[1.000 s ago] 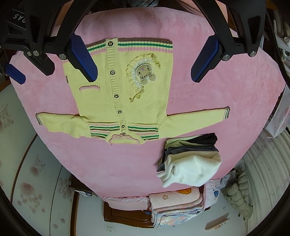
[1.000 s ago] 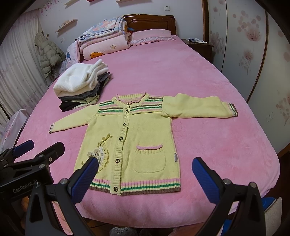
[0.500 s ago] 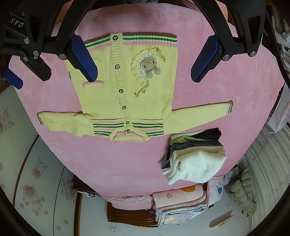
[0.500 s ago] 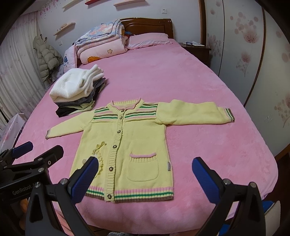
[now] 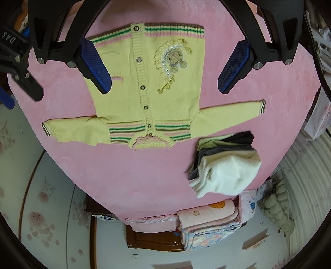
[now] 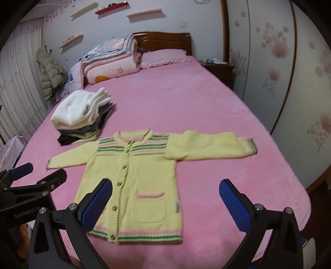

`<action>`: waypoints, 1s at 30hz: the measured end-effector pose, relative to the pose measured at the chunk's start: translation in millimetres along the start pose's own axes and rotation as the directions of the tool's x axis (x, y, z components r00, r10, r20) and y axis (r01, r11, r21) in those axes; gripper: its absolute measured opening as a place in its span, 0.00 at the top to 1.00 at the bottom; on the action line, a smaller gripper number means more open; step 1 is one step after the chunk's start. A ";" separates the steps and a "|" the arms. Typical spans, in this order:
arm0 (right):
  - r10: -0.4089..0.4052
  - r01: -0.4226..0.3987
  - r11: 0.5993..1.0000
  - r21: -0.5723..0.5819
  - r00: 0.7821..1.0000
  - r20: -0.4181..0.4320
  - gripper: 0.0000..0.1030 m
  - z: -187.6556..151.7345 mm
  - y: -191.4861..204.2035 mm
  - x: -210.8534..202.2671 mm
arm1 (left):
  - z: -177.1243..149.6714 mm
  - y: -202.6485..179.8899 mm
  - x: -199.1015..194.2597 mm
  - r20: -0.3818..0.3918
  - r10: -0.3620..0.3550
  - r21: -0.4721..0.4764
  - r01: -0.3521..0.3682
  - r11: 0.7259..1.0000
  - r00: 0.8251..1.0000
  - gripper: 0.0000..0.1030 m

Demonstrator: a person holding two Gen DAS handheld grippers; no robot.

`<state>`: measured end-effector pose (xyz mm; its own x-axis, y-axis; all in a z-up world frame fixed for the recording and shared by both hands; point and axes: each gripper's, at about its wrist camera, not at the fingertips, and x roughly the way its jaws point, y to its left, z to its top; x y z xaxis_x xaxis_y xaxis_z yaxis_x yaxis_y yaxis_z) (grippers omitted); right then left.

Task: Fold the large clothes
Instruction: 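Reach the right tool to the striped sleeve cuff and grasp it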

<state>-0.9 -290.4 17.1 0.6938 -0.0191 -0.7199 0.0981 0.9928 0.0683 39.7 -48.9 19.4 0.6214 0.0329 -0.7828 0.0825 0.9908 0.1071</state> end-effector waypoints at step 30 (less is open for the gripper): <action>-0.133 0.130 0.947 0.294 0.991 -0.009 0.05 54.9 -212.5 96.1 | 97.3 -154.2 122.9 0.109 -0.179 0.050 0.174 0.983 0.978 0.01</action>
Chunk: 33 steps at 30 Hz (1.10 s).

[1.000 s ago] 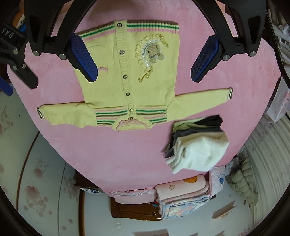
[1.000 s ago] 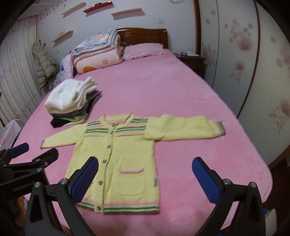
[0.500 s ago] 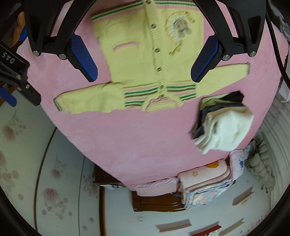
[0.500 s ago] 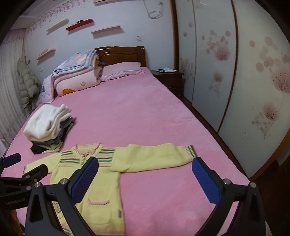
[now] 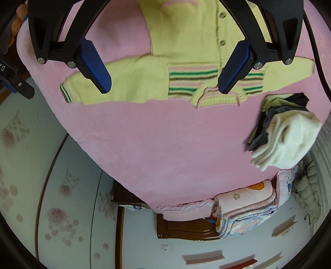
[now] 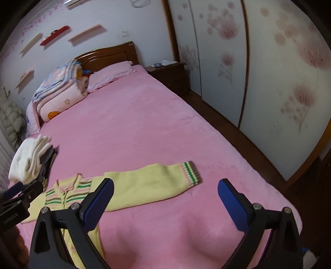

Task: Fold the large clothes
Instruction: 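Reach the right tool to the striped sleeve cuff and grasp it, then fold the held sleeve across the cardigan body with the right tool, then release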

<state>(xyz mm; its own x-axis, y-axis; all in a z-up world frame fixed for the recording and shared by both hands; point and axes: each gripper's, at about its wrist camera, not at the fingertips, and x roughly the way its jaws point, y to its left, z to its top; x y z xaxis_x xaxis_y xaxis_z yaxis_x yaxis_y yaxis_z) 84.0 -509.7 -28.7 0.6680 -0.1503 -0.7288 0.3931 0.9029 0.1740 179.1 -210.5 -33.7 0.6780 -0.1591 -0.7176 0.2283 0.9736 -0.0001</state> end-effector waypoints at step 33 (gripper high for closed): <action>0.108 -0.081 0.977 0.197 0.986 -0.129 0.91 -7.1 -29.5 134.0 | -28.1 2.2 106.5 -0.168 -0.031 0.023 0.036 0.999 0.985 0.01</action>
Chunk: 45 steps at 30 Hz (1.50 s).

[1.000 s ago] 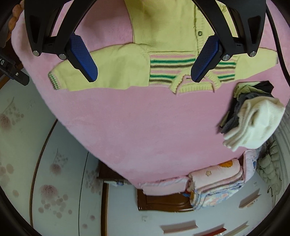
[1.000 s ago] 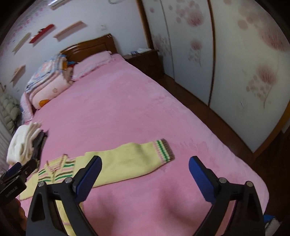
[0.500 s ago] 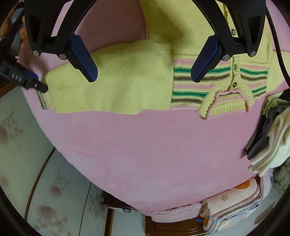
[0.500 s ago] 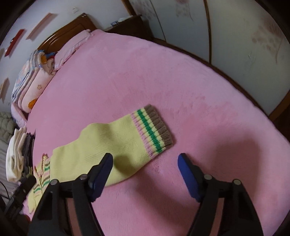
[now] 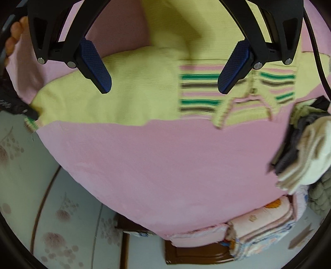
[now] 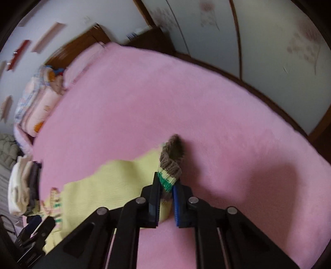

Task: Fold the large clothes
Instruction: 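Fold the held sleeve across the cardigan body with the right tool, then release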

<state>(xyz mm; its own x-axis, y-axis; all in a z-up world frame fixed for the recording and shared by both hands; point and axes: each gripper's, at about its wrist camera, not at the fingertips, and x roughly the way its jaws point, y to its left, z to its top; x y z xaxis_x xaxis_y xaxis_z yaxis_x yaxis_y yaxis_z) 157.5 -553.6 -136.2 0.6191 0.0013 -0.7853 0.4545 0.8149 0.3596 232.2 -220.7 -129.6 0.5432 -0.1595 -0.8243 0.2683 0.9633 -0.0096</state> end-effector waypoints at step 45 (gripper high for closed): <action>0.175 -0.230 0.860 -0.455 0.971 -0.160 0.47 -153.5 199.8 -9.8 | -74.0 148.5 47.9 -0.115 -0.411 -0.337 0.353 0.873 0.904 0.20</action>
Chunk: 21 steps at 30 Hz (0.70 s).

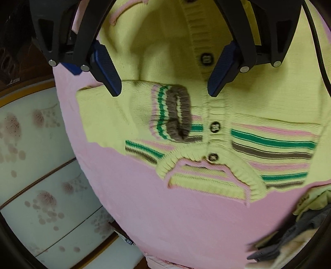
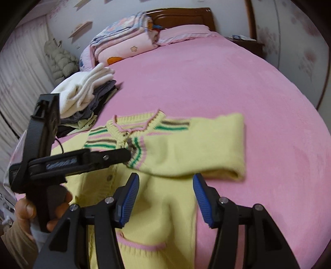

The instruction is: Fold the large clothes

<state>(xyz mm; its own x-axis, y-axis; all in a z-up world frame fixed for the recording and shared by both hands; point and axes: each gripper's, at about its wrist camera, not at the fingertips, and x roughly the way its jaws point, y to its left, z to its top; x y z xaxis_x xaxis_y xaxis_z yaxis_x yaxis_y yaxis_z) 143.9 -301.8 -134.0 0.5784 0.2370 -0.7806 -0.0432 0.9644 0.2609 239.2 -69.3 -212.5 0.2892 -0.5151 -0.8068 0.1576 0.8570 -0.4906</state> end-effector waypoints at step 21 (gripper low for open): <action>-0.037 0.046 0.985 0.166 0.998 -0.059 0.47 3.6 -50.4 34.5 | 39.2 -56.3 -58.7 0.248 0.077 0.150 -0.116 0.982 0.966 0.94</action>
<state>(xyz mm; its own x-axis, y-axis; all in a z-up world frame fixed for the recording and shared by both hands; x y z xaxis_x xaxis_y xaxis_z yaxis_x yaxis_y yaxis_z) 169.0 -342.7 -172.0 0.5306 0.2079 -0.8217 0.1197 0.9413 0.3155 250.4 -86.8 -124.6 0.5256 -0.4281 -0.7351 0.2627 0.9036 -0.3384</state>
